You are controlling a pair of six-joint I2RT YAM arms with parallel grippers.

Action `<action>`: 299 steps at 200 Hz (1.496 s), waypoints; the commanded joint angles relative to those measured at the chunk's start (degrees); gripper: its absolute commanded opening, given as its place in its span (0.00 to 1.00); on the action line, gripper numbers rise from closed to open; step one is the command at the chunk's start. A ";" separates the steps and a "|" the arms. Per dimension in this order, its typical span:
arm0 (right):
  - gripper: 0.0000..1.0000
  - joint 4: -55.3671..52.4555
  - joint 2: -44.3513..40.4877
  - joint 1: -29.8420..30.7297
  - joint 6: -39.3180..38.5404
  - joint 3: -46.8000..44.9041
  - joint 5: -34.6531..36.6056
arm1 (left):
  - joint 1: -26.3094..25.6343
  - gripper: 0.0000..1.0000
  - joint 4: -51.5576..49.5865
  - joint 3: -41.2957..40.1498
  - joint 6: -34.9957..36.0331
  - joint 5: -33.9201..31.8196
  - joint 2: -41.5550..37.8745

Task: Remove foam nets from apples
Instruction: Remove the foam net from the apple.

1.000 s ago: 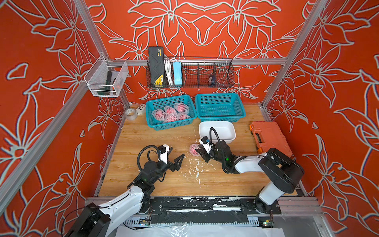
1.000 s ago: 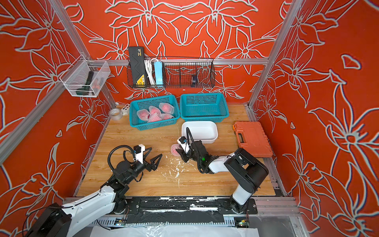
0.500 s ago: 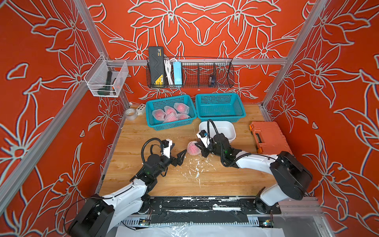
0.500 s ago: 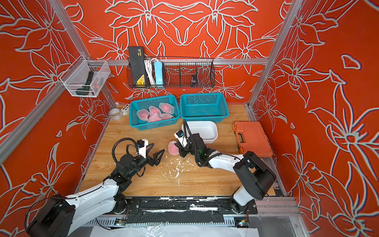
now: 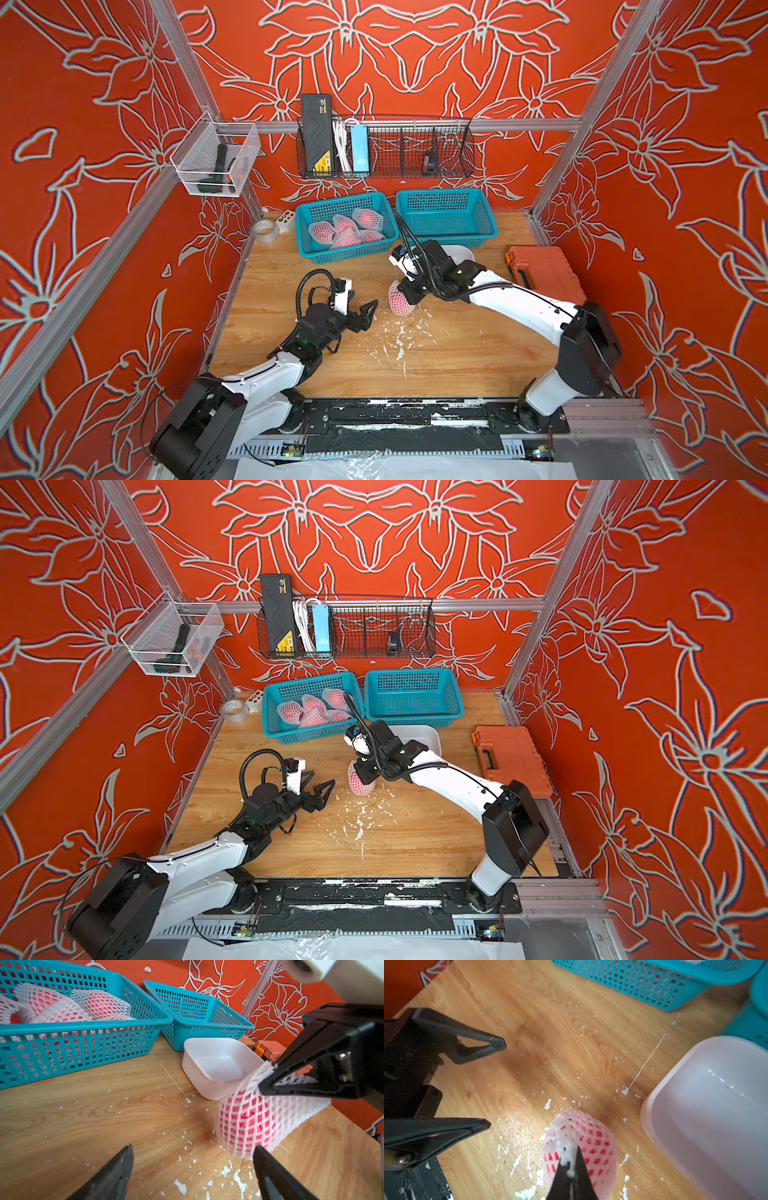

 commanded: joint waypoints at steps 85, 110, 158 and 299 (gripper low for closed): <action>0.00 -3.32 5.37 3.35 4.13 1.81 4.78 | 0.21 0.85 -0.24 0.46 3.62 2.61 1.68; 0.17 -1.85 6.13 3.29 3.69 2.50 2.86 | 0.21 0.85 -0.28 0.69 4.06 2.81 1.97; 0.56 1.38 -0.65 2.70 3.08 0.13 1.83 | 0.12 0.92 2.36 0.87 5.25 9.91 2.25; 0.67 29.31 -22.98 -7.70 6.28 -26.12 -4.04 | -8.68 0.97 18.62 4.92 4.14 13.22 21.04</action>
